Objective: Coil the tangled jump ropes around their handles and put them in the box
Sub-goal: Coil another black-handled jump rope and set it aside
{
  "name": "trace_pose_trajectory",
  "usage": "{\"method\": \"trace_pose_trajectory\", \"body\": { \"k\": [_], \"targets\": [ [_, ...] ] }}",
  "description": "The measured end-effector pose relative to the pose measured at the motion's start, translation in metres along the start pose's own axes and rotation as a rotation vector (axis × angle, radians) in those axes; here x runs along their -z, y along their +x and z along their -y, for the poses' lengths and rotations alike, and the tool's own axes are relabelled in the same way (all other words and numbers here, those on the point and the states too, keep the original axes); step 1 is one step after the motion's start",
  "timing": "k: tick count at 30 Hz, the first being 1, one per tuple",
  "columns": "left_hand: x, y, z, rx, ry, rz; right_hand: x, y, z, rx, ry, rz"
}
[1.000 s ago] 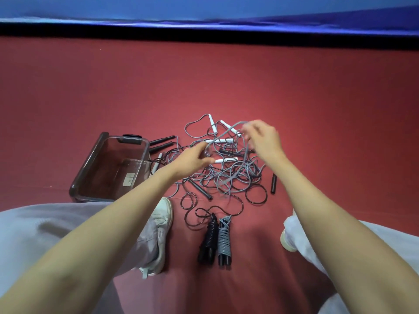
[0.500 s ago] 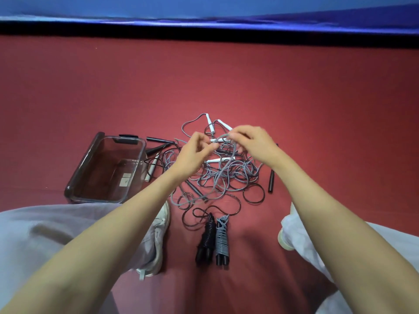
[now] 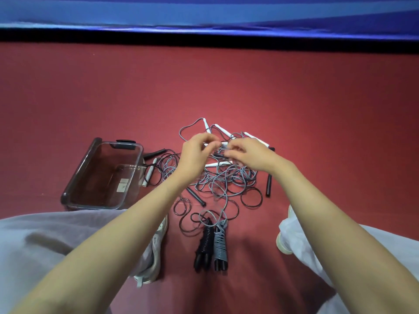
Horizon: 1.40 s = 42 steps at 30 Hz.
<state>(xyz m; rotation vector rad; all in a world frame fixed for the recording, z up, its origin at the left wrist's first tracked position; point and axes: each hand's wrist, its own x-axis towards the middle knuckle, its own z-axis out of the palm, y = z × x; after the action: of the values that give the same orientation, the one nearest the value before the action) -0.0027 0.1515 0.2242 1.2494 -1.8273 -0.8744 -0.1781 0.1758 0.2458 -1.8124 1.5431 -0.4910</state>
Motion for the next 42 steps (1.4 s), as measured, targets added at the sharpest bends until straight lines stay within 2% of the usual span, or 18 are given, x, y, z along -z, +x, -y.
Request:
{"method": "trace_pose_trajectory", "body": {
  "k": [2,3,5,6,7,9,11,14,17,20,23,25,28,31,35,37,40,42],
  "targets": [
    [0.002,0.001,-0.001,0.145,-0.262,0.076,0.009,0.000,0.002,-0.013,0.148,-0.155],
    [0.003,0.000,0.002,0.175,-0.275,0.165,0.016,-0.001,0.004,-0.022,0.281,-0.269],
    [0.004,-0.009,0.019,0.135,-0.064,0.306,0.028,0.001,0.004,-0.024,0.395,-0.472],
    [0.002,-0.015,0.031,0.127,0.041,0.312,0.032,0.002,0.001,-0.028,0.309,-0.495],
    [-0.001,-0.020,0.040,0.136,0.097,0.279,0.035,0.002,0.000,-0.055,0.129,-0.433],
    [-0.007,-0.028,0.049,0.098,0.153,0.195,0.030,0.001,-0.006,-0.117,-0.214,-0.170],
    [-0.010,-0.027,0.035,-0.016,0.198,0.185,0.020,0.001,-0.008,-0.074,-0.264,0.010],
    [-0.009,-0.014,-0.001,-0.018,0.013,0.058,0.011,0.003,0.000,0.014,-0.125,0.009],
    [0.000,-0.002,-0.016,0.057,-0.245,0.037,0.017,0.001,0.002,0.028,0.190,-0.227],
    [0.001,-0.004,0.010,0.151,-0.146,0.337,0.032,0.001,0.008,0.089,0.484,-0.443],
    [-0.005,-0.022,0.053,0.325,-0.088,0.532,0.045,0.002,0.008,0.083,0.579,-0.557],
    [-0.006,-0.034,0.076,0.395,-0.037,0.522,0.047,0.002,0.003,0.061,0.626,-0.570],
    [-0.002,-0.046,0.094,0.443,0.047,0.373,0.048,0.003,-0.007,-0.001,0.689,-0.611],
    [-0.004,-0.049,0.086,0.433,0.002,0.298,0.046,0.006,-0.010,-0.024,0.544,-0.470],
    [-0.023,-0.030,0.042,0.313,-0.262,0.310,0.037,0.005,-0.003,-0.025,0.410,-0.039],
    [-0.033,-0.016,0.013,0.222,-0.366,0.290,0.033,0.004,0.000,-0.025,0.383,0.003],
    [-0.040,-0.009,0.002,0.246,-0.457,0.252,0.041,0.004,-0.003,-0.046,0.663,-0.321],
    [-0.039,-0.017,0.025,0.297,-0.295,0.358,0.052,0.006,-0.011,-0.098,0.723,-0.544]
  ]
}}
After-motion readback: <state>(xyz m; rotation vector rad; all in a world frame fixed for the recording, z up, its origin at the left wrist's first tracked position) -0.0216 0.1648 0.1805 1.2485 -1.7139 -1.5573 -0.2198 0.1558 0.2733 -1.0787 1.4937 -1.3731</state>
